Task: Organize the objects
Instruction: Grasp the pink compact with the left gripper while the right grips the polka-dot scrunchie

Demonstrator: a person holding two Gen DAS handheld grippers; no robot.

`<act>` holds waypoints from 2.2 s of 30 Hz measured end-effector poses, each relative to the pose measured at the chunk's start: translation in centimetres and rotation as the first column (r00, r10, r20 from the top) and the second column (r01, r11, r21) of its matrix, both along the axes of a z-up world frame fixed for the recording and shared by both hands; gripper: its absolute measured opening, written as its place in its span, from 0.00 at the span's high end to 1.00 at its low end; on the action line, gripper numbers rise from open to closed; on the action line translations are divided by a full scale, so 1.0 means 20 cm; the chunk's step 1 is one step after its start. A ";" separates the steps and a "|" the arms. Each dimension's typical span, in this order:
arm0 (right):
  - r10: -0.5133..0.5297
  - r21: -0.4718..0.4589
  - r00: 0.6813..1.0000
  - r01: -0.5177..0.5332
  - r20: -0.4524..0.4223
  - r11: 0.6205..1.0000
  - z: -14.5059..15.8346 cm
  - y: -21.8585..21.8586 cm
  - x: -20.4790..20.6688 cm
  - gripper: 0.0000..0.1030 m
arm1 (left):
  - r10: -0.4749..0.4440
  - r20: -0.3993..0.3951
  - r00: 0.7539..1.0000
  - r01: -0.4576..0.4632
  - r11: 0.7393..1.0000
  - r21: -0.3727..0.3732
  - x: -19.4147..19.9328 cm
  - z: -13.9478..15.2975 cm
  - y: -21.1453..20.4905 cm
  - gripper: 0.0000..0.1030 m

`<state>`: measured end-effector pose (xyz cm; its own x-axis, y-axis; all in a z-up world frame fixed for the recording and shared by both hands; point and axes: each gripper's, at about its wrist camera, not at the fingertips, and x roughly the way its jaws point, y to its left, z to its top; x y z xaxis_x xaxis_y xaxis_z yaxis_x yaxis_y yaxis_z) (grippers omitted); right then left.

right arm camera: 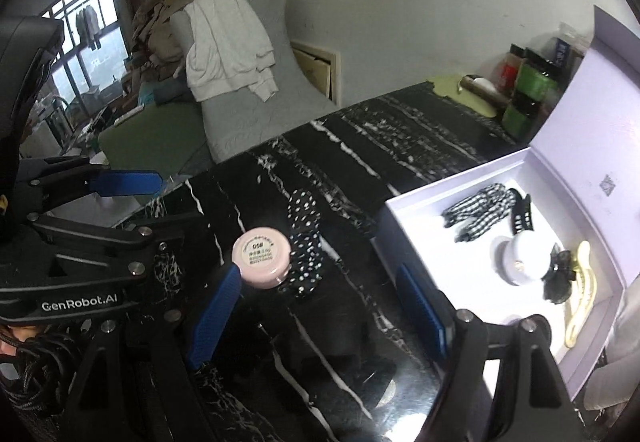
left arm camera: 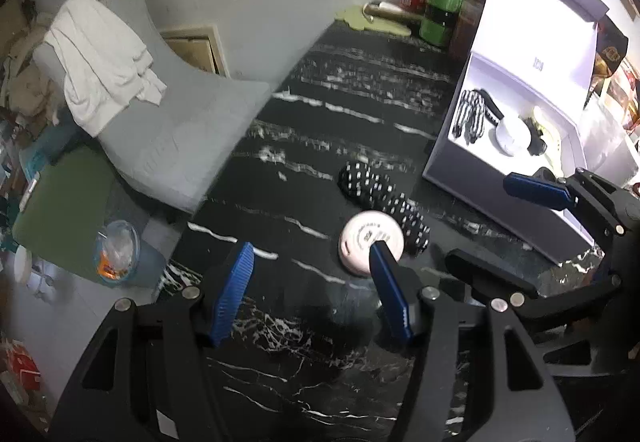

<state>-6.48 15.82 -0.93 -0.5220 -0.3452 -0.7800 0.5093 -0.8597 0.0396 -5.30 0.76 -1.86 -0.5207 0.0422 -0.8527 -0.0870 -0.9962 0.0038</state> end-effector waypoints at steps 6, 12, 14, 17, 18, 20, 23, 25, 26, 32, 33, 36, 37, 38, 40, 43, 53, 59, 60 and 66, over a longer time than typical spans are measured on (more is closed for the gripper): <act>-0.002 -0.017 1.000 0.002 0.008 1.000 -0.07 0.00 0.03 0.24 | -0.027 0.029 0.999 0.026 1.000 0.015 0.01 -0.09 0.00 0.43; -0.024 0.007 0.999 0.025 -0.027 1.000 -0.11 0.00 0.04 0.34 | -0.018 0.037 0.999 0.017 1.000 0.002 0.01 -0.16 -0.01 0.43; -0.030 0.013 0.999 0.031 -0.034 0.999 -0.11 -0.01 0.03 0.37 | -0.023 0.046 0.999 0.022 1.000 0.008 0.01 -0.18 -0.02 0.43; -0.029 0.000 0.999 0.029 -0.021 1.000 -0.14 -0.01 0.01 0.38 | -0.028 0.055 0.998 0.027 0.999 0.017 0.01 -0.20 -0.03 0.43; -0.034 -0.005 0.999 0.034 -0.018 0.999 -0.14 -0.02 0.00 0.38 | -0.030 0.059 0.998 0.029 0.999 0.022 0.01 -0.21 -0.03 0.43; -0.039 -0.017 0.999 0.038 -0.020 0.999 -0.15 -0.02 -0.01 0.41 | -0.038 0.060 0.997 0.036 0.999 0.027 0.01 -0.22 -0.03 0.43; -0.037 -0.028 0.999 0.036 -0.020 0.999 -0.16 -0.05 -0.04 0.49 | -0.037 0.045 0.998 0.035 0.999 0.030 0.02 -0.23 -0.05 0.43; -0.048 -0.020 0.999 0.047 -0.018 0.999 -0.17 -0.06 -0.06 0.54 | -0.035 0.040 0.999 0.034 0.999 0.036 0.02 -0.23 -0.06 0.43; -0.048 -0.025 0.999 0.047 -0.013 0.999 -0.18 -0.07 -0.07 0.55 | -0.036 0.039 0.999 0.035 0.999 0.042 0.02 -0.23 -0.07 0.43; -0.065 -0.036 0.998 0.065 0.012 0.997 -0.22 -0.09 -0.13 0.67 | -0.043 0.034 0.998 0.040 0.996 0.081 0.00 -0.22 -0.08 0.43; -0.062 -0.044 0.998 0.063 0.018 0.997 -0.22 -0.09 -0.14 0.69 | -0.044 0.033 0.998 0.041 0.996 0.083 0.00 -0.22 -0.08 0.43; -0.056 -0.058 0.997 0.059 0.057 0.997 -0.25 -0.08 -0.16 0.73 | -0.053 0.036 0.998 0.049 0.994 0.093 0.00 -0.23 -0.07 0.43; -0.055 -0.060 0.996 0.060 0.072 0.996 -0.26 -0.08 -0.16 0.73 | -0.058 0.035 0.998 0.054 0.994 0.097 0.00 -0.23 -0.07 0.43; -0.053 -0.062 0.995 0.058 0.085 0.996 -0.27 -0.07 -0.17 0.74 | -0.064 0.034 0.997 0.061 0.993 0.100 0.00 -0.22 -0.06 0.43; -0.052 -0.080 0.994 0.060 0.093 0.995 -0.28 -0.06 -0.16 0.80 | -0.077 0.031 0.997 0.073 0.992 0.101 0.01 -0.22 -0.04 0.43; -0.061 -0.079 0.994 0.069 0.095 0.995 -0.28 -0.04 -0.15 0.81 | -0.098 0.018 0.995 0.096 0.989 0.109 0.01 -0.21 -0.01 0.43; -0.114 -0.060 0.987 0.121 0.110 0.991 -0.27 0.08 -0.04 0.81 | -0.163 0.015 0.986 0.161 0.983 0.084 -0.02 -0.22 0.10 0.43; -0.112 -0.079 0.989 0.120 0.102 0.990 -0.27 0.14 0.04 0.81 | -0.178 0.025 0.984 0.177 0.984 0.037 -0.04 -0.24 0.15 0.43; -0.112 -0.087 0.988 0.121 0.103 0.989 -0.27 0.15 0.04 0.81 | -0.177 0.028 0.984 0.176 0.984 0.035 -0.05 -0.25 0.15 0.43; -0.120 -0.101 0.988 0.130 0.099 0.986 -0.29 0.17 0.05 0.69 | -0.203 0.039 0.978 0.203 0.979 0.021 -0.08 -0.28 0.19 0.43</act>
<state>-5.38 19.14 -6.76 -0.4935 -0.3659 -0.7890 0.3880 -0.9045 0.1768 -6.84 4.55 -7.49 -0.4647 0.1582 -0.8712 -0.2872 -0.9576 -0.0207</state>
